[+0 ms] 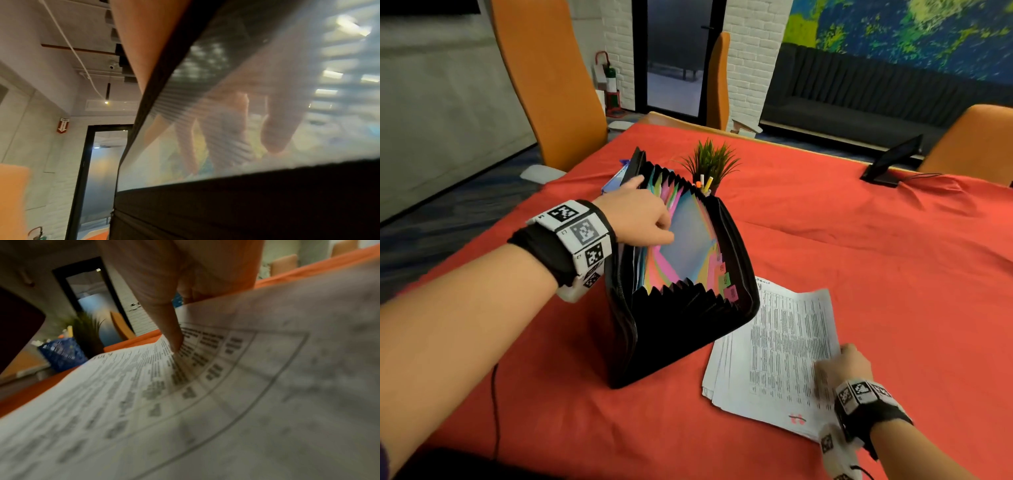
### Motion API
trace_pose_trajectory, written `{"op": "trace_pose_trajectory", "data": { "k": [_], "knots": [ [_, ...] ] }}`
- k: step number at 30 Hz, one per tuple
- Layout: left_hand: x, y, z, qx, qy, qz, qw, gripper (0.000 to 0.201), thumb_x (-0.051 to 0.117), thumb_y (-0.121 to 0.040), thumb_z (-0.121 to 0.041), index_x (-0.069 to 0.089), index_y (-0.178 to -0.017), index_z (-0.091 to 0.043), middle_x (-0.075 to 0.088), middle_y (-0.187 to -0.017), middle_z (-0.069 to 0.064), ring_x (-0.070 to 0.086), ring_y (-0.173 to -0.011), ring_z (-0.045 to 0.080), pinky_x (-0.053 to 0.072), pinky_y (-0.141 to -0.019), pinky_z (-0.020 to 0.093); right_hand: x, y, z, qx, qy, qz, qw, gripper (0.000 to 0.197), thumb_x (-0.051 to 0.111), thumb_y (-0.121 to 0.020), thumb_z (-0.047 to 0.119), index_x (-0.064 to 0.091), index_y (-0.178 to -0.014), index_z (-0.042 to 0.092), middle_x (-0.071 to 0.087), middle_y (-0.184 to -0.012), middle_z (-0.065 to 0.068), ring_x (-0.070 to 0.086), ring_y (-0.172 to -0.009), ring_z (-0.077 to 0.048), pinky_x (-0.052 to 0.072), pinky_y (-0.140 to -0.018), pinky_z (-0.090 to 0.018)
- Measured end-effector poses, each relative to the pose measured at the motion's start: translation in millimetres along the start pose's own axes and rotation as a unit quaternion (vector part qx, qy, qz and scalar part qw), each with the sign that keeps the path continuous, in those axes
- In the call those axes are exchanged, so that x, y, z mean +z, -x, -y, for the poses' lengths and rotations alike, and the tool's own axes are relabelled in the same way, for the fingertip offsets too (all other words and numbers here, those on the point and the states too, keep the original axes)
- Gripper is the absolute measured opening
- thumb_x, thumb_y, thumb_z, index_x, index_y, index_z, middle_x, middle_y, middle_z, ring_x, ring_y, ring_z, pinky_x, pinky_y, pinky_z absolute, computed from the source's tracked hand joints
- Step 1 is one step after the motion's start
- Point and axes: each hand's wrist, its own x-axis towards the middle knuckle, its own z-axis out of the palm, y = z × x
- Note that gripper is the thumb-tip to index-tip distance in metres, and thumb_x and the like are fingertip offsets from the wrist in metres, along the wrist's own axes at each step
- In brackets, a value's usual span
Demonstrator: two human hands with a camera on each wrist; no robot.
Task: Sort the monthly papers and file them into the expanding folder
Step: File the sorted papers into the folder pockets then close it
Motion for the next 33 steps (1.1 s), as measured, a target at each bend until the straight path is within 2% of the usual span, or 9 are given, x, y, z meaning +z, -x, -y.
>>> {"op": "trace_pose_trajectory", "data": {
  "k": [1, 3, 6, 8, 11, 14, 19, 27, 33],
  "knots": [
    [0, -1, -1, -0.022, -0.011, -0.008, 1.0, 0.044, 0.046, -0.09, -0.041, 0.048, -0.054, -0.016, 0.055, -0.06, 0.004, 0.054, -0.062, 0.015, -0.003, -0.118, 0.047, -1, -2, -1, 0.0, 0.002, -0.008, 1.0, 0.024, 0.065, -0.073, 0.008, 0.053, -0.093, 0.0, 0.062, -0.091, -0.018, 0.056, -0.074, -0.03, 0.052, -0.073, -0.037],
    [-1, -1, -3, -0.058, -0.032, -0.025, 0.997, 0.043, 0.05, -0.089, -0.045, 0.052, -0.056, -0.016, 0.053, -0.055, -0.001, 0.054, -0.061, 0.014, -0.003, -0.117, 0.048, -4, -4, -3, -0.002, -0.002, -0.028, 1.0, 0.014, 0.058, -0.076, 0.004, 0.056, -0.09, 0.002, 0.063, -0.087, -0.019, 0.058, -0.077, -0.033, 0.051, -0.072, -0.036],
    [-1, 2, 2, -0.098, -0.038, -0.042, 0.994, 0.015, 0.061, -0.082, -0.039, 0.063, -0.086, -0.024, 0.056, -0.066, -0.009, 0.061, -0.091, 0.019, -0.007, -0.116, 0.05, -8, -5, -7, -0.007, -0.021, -0.053, 0.998, 0.015, 0.05, -0.079, -0.001, 0.052, -0.088, 0.011, 0.057, -0.08, -0.016, 0.056, -0.074, -0.033, 0.044, -0.065, -0.031],
    [0, 6, 8, -0.134, -0.046, -0.031, 0.989, 0.023, 0.063, -0.081, -0.031, 0.061, -0.103, -0.031, 0.053, -0.072, -0.011, 0.055, -0.108, 0.023, -0.011, -0.113, 0.055, -10, -7, -11, -0.005, -0.004, -0.05, 0.999, 0.013, 0.051, -0.08, 0.001, 0.057, -0.09, 0.007, 0.056, -0.082, -0.016, 0.053, -0.072, -0.031, 0.041, -0.064, -0.03],
    [0, 12, 19, -0.187, -0.049, -0.006, 0.981, 0.029, 0.064, -0.079, -0.032, 0.063, -0.107, -0.04, 0.053, -0.119, -0.001, 0.032, -0.131, 0.029, -0.01, -0.107, 0.067, -10, -9, -19, -0.014, 0.002, -0.068, 0.998, 0.012, 0.053, -0.083, 0.007, 0.061, -0.09, 0.004, 0.055, -0.097, -0.02, 0.052, -0.077, -0.033, 0.041, -0.068, -0.03],
    [3, 15, 27, -0.223, 0.004, 0.012, 0.975, 0.03, 0.066, -0.078, -0.033, 0.064, -0.106, -0.044, 0.02, -0.152, 0.005, -0.001, -0.144, 0.033, -0.007, -0.105, 0.07, -11, -10, -26, -0.015, -0.016, -0.084, 0.996, 0.011, 0.052, -0.085, 0.011, 0.062, -0.082, 0.007, 0.062, -0.089, -0.02, 0.055, -0.074, -0.032, 0.048, -0.068, -0.031],
    [5, 16, 33, -0.244, 0.026, 0.009, 0.969, 0.031, 0.068, -0.077, -0.032, 0.065, -0.108, -0.038, 0.015, -0.153, 0.007, -0.007, -0.144, 0.033, -0.001, -0.106, 0.069, -17, -6, -32, -0.021, -0.059, -0.101, 0.993, 0.014, 0.053, -0.088, 0.013, 0.067, -0.091, 0.009, 0.067, -0.093, -0.019, 0.057, -0.079, -0.031, 0.036, -0.066, -0.024],
    [9, 12, 36, -0.228, 0.016, -0.005, 0.973, 0.031, 0.069, -0.074, -0.032, 0.065, -0.105, -0.036, 0.022, -0.153, 0.007, 0.001, -0.144, 0.031, 0.004, -0.11, 0.064, -18, 8, -28, -0.054, -0.08, -0.072, 0.993, 0.007, 0.053, -0.082, 0.007, 0.059, -0.084, 0.008, 0.061, -0.082, -0.017, 0.054, -0.072, -0.028, 0.037, -0.064, -0.026],
    [9, 7, 31, -0.224, 0.03, -0.01, 0.974, 0.031, 0.069, -0.073, -0.03, 0.066, -0.104, -0.034, 0.021, -0.154, 0.008, 0.002, -0.144, 0.03, 0.002, -0.112, 0.06, 3, 14, -23, -0.116, 0.096, 0.011, 0.988, 0.004, 0.06, -0.082, 0.016, 0.057, -0.081, 0.012, 0.056, -0.088, -0.006, 0.052, -0.082, -0.023, 0.041, -0.071, -0.025]
  ]
}}
